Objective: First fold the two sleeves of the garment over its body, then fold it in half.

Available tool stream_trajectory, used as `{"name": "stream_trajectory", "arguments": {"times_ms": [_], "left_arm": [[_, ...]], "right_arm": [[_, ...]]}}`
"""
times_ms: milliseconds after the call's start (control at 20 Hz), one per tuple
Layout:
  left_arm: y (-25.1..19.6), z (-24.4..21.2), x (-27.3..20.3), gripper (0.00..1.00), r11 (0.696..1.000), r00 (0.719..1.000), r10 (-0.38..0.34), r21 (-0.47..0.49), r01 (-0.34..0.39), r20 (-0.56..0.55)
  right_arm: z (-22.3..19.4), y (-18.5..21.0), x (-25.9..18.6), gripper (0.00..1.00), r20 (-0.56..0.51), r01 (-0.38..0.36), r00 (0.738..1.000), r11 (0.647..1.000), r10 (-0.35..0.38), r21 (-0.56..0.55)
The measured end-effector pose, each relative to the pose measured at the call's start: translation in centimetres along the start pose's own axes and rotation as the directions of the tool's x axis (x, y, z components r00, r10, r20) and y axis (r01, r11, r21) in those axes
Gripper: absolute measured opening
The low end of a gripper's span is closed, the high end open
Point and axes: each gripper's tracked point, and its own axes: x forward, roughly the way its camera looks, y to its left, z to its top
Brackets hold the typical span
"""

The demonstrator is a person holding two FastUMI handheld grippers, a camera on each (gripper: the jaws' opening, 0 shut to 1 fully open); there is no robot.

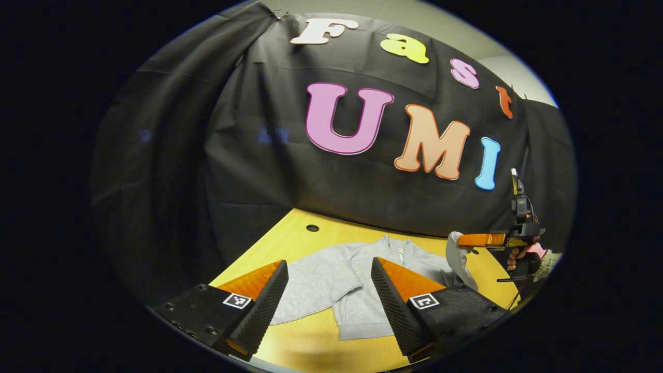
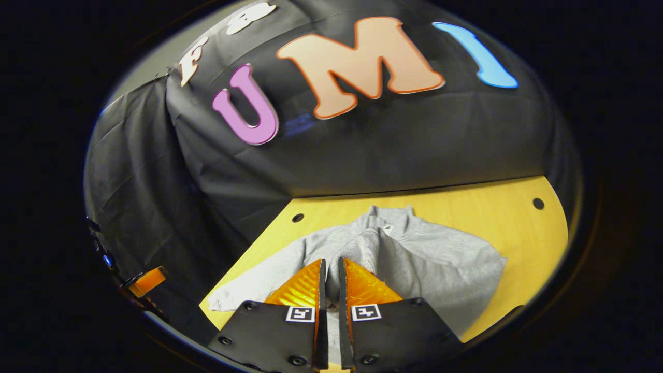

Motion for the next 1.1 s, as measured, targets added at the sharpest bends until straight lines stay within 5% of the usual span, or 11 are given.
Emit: {"name": "stream_trajectory", "arguments": {"times_ms": [400, 850, 1050, 1100], "left_arm": [[6.1, -4.9, 0.0, 0.95, 0.994, 0.991, 0.105, -0.011, -0.107, -0.087], [12.2, -12.5, 1.7, 0.95, 0.974, 0.949, 0.214, -0.025, -0.225, -0.233], [14.6, -16.2, 2.4, 0.95, 0.963, 0.920, 0.261, 0.012, -0.270, -0.293], [14.9, -16.8, 2.4, 0.95, 0.960, 0.911, 0.273, 0.026, -0.279, -0.310]], "right_arm": [[-1.5, 11.0, 10.5, 0.10, -0.055, -0.165, 0.985, 0.985, 0.162, -0.047], [-10.8, 13.5, 17.6, 0.10, -0.219, -0.183, 0.965, 0.970, 0.145, -0.162], [-11.4, 13.0, 17.4, 0.23, -0.290, -0.225, 0.943, 0.956, 0.165, -0.189], [-11.1, 12.4, 17.3, 0.36, -0.295, -0.227, 0.941, 0.955, 0.165, -0.189]]}}
